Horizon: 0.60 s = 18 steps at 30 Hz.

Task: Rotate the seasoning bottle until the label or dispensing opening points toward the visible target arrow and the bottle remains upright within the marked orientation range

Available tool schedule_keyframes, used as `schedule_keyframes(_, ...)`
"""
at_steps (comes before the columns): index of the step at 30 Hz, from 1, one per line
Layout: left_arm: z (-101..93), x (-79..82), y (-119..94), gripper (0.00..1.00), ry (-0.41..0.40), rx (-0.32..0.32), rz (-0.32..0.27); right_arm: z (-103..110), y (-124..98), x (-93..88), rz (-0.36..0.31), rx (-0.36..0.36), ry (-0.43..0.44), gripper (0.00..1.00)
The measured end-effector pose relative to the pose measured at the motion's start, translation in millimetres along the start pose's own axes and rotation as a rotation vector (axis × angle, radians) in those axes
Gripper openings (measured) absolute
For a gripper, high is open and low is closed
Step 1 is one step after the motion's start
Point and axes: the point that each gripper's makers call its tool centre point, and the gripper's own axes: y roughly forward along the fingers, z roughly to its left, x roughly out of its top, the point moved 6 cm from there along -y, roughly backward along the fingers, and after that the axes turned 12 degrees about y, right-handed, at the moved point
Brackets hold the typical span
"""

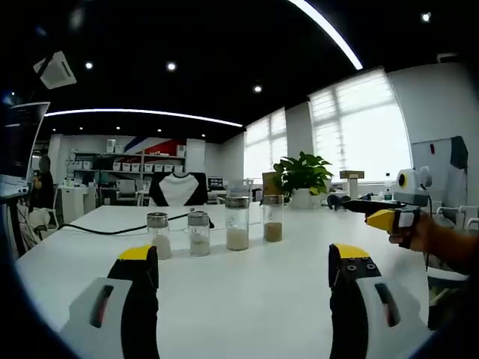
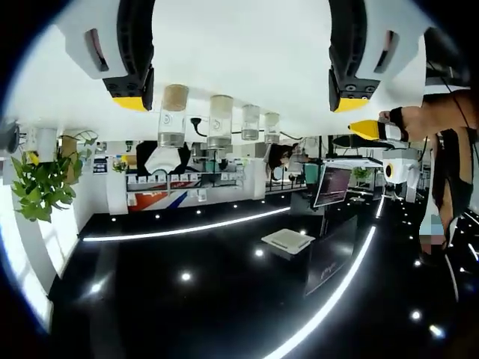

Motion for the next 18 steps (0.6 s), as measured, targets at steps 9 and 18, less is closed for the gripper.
schedule_keyframes(9, 6.1, -7.8, -2, 1.0, 0.034, 0.01, 0.031, -7, -4, -3.4, 0.014, -0.016, -0.024, 0.99)
schedule_keyframes(18, 18.1, -22.8, -6, 1.0, 0.1, 0.054, 0.102, -15, -6, -9.6, 0.033, -0.025, -0.044, 0.99)
